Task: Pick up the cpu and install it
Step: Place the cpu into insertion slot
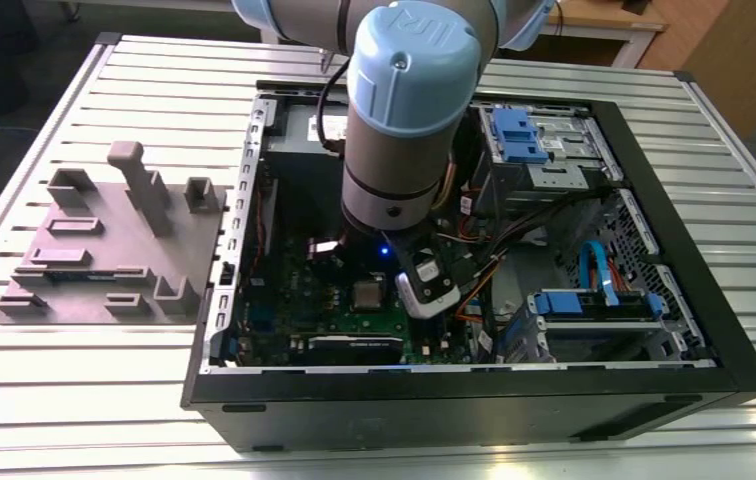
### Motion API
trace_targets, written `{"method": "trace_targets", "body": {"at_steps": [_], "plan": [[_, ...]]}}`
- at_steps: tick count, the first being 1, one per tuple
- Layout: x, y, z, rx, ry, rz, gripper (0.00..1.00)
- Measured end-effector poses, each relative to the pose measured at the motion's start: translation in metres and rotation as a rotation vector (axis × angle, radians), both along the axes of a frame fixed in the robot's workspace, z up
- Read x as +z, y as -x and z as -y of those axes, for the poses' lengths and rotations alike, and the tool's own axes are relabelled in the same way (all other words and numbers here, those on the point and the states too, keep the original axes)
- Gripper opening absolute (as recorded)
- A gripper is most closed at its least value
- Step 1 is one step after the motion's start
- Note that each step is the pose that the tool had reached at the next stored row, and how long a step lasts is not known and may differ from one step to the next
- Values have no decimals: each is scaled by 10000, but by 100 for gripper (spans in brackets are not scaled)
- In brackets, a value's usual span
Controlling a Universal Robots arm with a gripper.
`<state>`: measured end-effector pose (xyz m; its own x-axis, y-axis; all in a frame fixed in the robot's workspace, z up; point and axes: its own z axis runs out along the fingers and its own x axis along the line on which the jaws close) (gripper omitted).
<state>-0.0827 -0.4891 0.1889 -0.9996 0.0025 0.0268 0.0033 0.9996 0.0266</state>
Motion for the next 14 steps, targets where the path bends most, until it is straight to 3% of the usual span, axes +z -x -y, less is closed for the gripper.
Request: {"method": "trace_targets", "body": {"at_steps": [14], "plan": [[-44, 0, -1, 0, 1, 0, 47]]}}
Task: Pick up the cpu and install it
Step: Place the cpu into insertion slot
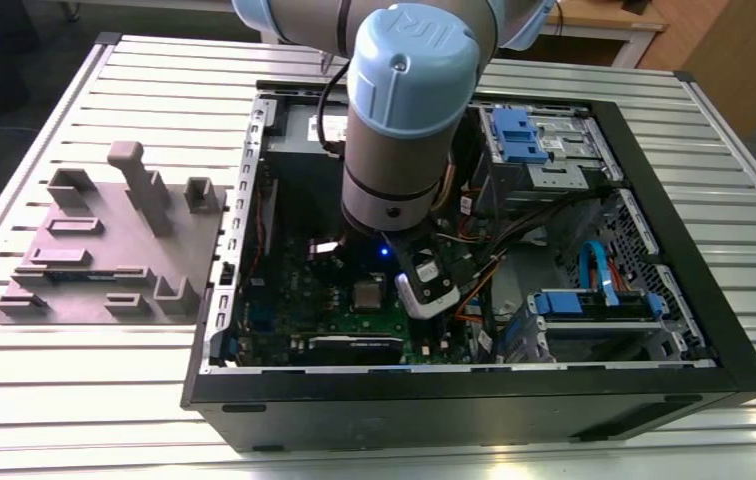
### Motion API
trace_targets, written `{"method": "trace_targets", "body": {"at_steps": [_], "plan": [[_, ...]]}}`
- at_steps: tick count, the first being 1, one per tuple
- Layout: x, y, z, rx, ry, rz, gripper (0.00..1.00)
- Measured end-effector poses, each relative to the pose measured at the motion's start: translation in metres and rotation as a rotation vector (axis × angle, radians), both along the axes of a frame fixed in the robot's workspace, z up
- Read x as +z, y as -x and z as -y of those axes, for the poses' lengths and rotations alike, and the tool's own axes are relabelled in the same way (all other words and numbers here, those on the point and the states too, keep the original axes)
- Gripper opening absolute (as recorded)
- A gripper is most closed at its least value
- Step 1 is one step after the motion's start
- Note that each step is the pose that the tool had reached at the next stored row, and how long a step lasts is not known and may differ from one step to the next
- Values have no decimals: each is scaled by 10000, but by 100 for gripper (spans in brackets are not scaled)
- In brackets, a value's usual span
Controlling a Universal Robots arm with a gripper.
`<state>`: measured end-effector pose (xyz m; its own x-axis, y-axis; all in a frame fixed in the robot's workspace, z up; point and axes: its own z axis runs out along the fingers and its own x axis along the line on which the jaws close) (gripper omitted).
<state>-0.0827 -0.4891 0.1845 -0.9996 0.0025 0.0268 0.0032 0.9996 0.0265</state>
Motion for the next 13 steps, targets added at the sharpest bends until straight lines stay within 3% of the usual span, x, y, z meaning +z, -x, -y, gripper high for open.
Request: {"method": "trace_targets", "body": {"at_steps": [5, 6, 13], "plan": [[-5, -2, -2, 2, -8, 6, 48], [-4, -1, -2, 1, -8, 3, 53], [6, 0, -1, -1, -9, 4, 53]]}}
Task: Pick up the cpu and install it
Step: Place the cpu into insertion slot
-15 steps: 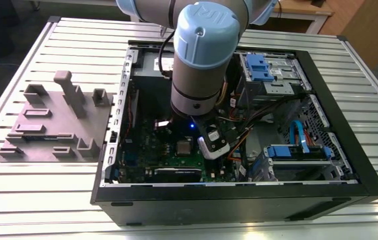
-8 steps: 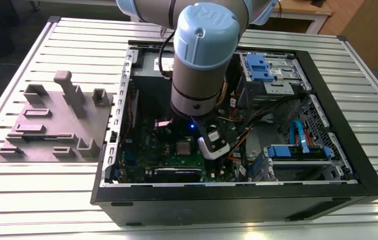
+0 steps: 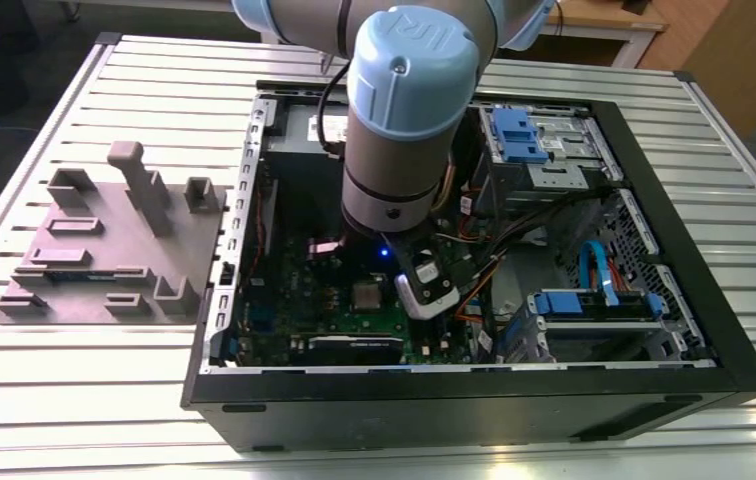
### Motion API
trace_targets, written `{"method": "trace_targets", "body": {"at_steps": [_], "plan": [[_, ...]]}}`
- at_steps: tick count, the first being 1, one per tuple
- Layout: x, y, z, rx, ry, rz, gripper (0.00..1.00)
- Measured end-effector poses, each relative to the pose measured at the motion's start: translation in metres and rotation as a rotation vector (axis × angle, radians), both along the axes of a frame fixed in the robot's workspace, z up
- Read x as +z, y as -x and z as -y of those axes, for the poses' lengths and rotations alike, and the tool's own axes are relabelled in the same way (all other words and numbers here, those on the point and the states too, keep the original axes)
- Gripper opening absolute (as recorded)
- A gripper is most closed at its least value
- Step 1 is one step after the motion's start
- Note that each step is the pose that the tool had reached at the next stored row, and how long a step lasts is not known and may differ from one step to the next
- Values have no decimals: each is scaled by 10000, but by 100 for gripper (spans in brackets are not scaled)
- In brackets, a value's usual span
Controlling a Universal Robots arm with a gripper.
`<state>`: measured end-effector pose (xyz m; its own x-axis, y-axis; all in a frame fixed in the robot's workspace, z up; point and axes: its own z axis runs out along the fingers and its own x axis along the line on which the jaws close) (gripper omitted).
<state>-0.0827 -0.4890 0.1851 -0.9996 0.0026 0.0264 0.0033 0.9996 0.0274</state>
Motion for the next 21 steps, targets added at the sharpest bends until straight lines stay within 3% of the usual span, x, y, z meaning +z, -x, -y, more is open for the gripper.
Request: {"method": "trace_targets", "body": {"at_steps": [6, 16, 17, 21], "plan": [[63, 0, 0, 0, 5, -3, 53], [67, 0, 1, 1, 6, -2, 52], [67, 0, 1, 1, 6, -3, 45], [67, 0, 1, 1, 6, -4, 45]]}}
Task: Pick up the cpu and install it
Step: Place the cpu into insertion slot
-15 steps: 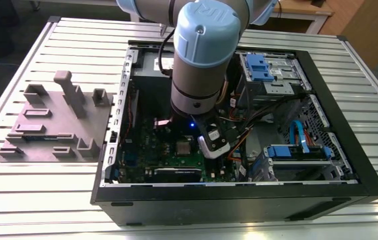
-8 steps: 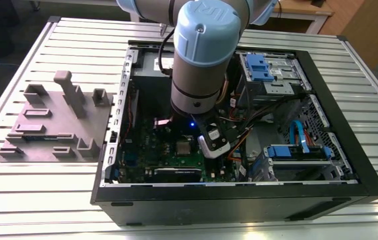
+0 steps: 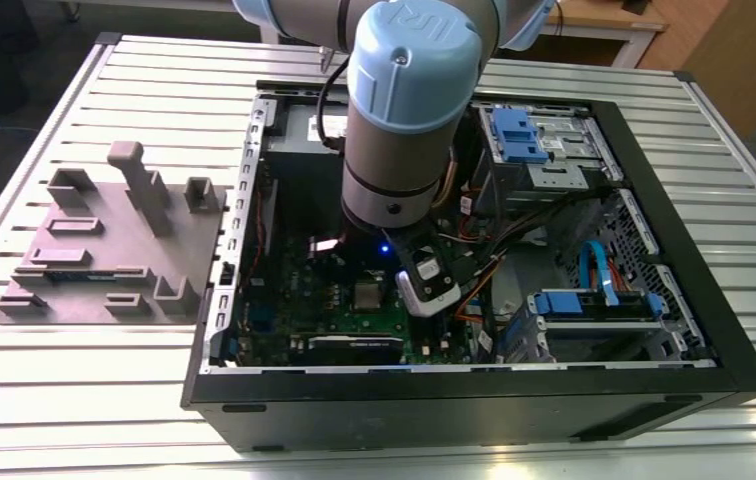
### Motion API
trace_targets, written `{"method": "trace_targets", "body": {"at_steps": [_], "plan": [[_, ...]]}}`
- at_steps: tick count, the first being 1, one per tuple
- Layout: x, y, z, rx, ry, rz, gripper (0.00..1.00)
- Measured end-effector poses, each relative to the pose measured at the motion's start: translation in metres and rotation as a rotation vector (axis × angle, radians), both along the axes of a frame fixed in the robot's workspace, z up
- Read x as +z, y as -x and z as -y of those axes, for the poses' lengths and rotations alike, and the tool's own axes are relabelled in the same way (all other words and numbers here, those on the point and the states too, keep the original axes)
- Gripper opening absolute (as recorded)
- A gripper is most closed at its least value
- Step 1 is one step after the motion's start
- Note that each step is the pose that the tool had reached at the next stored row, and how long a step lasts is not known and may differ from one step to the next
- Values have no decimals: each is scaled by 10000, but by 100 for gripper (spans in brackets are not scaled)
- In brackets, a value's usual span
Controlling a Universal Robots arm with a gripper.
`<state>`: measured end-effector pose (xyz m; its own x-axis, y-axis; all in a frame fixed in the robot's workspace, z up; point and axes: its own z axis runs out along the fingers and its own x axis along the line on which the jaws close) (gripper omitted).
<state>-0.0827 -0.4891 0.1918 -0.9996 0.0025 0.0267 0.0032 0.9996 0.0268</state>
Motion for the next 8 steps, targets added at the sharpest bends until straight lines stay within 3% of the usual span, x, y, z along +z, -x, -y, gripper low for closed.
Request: {"method": "trace_targets", "body": {"at_steps": [8], "plan": [[-1, 10, 0, -263, 0, 2, 45]]}}
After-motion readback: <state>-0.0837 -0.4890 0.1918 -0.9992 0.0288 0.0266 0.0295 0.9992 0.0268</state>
